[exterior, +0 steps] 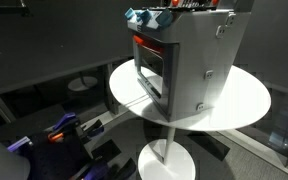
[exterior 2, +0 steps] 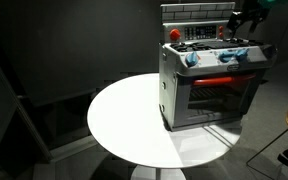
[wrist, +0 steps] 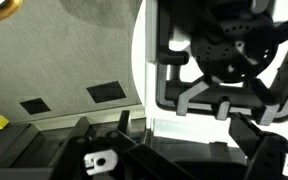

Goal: Press a button on the stove

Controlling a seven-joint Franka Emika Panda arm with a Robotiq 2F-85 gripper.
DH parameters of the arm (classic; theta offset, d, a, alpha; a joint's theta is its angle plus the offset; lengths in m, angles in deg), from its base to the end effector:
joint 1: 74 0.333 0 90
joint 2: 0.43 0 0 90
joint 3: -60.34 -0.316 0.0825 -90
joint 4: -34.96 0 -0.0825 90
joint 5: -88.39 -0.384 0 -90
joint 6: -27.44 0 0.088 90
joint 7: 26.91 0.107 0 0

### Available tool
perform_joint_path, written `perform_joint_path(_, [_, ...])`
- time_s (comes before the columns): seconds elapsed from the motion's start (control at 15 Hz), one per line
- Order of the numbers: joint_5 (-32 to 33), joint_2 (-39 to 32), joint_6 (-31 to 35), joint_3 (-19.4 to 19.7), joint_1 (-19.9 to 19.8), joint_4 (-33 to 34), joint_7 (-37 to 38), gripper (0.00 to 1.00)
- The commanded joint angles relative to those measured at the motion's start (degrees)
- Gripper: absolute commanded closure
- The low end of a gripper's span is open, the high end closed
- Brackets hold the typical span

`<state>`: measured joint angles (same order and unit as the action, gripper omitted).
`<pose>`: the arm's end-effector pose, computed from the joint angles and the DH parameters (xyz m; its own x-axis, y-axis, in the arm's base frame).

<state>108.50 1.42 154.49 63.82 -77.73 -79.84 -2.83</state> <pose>0.5643 -0.0829 0.4972 0.8954 -0.3094 0.3203 -0.3836 -0.9012 0.2016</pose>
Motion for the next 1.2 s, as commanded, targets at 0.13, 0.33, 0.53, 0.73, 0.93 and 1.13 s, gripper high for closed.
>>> perform_joint_path(0.13, [-5.53, 11.14, -4.93, -0.29, -0.14, -6.44, -6.28, 0.00])
perform_joint_path(0.33, [-9.03, 15.99, -10.91, -0.62, 0.03, -7.84, -9.37, 0.00])
perform_joint_path(0.53, [-11.57, 19.79, -18.54, -1.10, 0.12, -8.34, -11.46, 0.00])
perform_joint_path(0.73, [-13.38, 22.78, -26.62, -1.52, 0.19, -8.61, -13.02, 0.00])
perform_joint_path(0.93, [-13.89, 24.89, -31.81, -1.91, 0.13, -9.67, -13.78, 0.00])
perform_joint_path(1.13, [-13.03, 24.00, -31.67, -2.20, -0.23, -9.42, -13.35, 0.00])
